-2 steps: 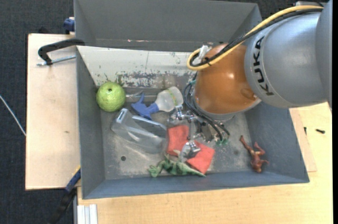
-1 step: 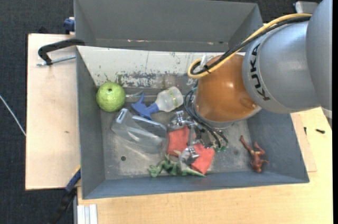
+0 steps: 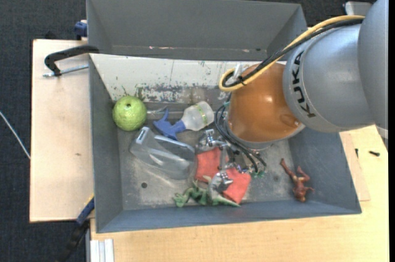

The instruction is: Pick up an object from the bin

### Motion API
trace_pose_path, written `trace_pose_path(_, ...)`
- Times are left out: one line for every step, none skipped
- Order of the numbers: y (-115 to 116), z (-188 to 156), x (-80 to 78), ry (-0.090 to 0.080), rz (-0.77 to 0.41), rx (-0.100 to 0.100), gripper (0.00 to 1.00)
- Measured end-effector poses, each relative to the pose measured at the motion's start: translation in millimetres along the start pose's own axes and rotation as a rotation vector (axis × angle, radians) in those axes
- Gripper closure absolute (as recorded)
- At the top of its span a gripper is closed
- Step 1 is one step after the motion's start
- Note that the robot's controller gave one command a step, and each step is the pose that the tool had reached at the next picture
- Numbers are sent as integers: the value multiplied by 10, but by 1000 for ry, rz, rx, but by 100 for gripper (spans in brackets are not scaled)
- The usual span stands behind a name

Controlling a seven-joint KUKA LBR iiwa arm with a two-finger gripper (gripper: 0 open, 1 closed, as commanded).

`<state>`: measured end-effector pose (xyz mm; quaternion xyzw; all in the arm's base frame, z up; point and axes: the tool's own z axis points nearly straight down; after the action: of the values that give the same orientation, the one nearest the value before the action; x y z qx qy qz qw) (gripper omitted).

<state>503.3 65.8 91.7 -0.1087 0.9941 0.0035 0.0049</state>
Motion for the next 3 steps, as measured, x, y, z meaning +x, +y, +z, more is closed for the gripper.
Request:
trace_pose_path(-108,23,3,-1,-35,-5,0)
trace_pose_path(-316,73,-15,17,95,-9,0)
trace_pose_path(-609,165,-47,2,86,5,100)
